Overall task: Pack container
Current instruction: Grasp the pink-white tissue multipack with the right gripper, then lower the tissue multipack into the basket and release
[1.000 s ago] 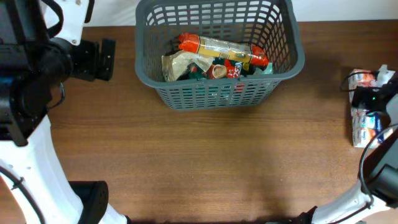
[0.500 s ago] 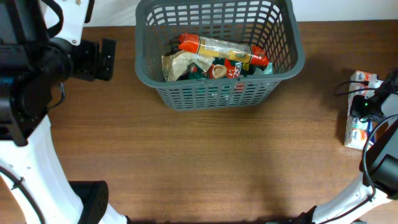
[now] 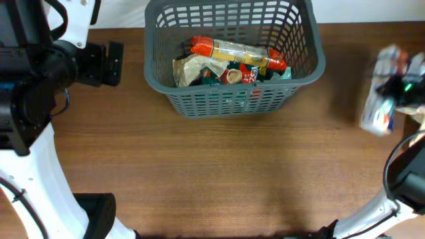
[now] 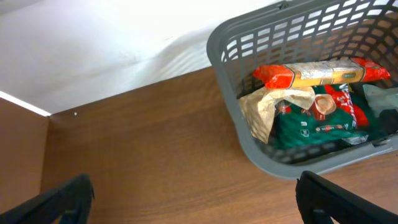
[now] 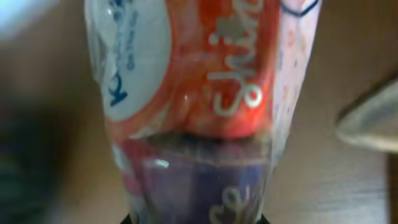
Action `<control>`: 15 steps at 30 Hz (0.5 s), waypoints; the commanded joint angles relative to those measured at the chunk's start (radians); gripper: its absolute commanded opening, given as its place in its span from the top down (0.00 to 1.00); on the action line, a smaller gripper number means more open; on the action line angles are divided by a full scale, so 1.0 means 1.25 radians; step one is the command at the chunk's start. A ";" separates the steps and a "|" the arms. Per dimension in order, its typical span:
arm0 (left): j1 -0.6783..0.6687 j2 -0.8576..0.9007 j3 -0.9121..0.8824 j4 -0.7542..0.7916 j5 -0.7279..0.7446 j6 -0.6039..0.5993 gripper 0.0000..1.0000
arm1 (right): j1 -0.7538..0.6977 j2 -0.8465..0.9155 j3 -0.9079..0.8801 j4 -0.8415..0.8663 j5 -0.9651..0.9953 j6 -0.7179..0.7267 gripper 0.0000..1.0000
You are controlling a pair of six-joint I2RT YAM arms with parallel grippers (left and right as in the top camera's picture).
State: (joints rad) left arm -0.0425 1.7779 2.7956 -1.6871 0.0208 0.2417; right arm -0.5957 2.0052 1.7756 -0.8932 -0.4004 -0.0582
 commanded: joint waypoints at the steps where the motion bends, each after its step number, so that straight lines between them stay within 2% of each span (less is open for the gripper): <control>1: 0.005 -0.007 0.000 0.000 -0.002 -0.007 0.01 | 0.045 -0.128 0.229 -0.104 -0.177 0.062 0.96; 4: 0.005 -0.007 0.000 0.000 -0.002 -0.007 0.01 | 0.127 -0.158 0.397 -0.215 -0.176 0.000 0.96; 7: 0.005 -0.007 0.000 0.000 -0.002 -0.007 0.01 | 0.274 -0.189 0.530 -0.281 -0.173 -0.143 0.96; 8: 0.005 -0.007 0.000 0.000 -0.002 -0.008 0.01 | 0.298 -0.192 0.541 -0.284 -0.173 -0.172 0.96; 11: 0.005 -0.007 0.000 0.000 -0.002 -0.007 0.01 | 0.468 -0.202 0.566 -0.299 -0.149 -0.386 0.96; 15: 0.005 -0.007 0.000 0.000 -0.002 -0.007 0.01 | 0.629 -0.160 0.566 -0.300 -0.079 -0.574 0.96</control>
State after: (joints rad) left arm -0.0425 1.7779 2.7956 -1.6871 0.0212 0.2417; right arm 0.0776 1.7512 2.4779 -1.2724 -0.5671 -0.4919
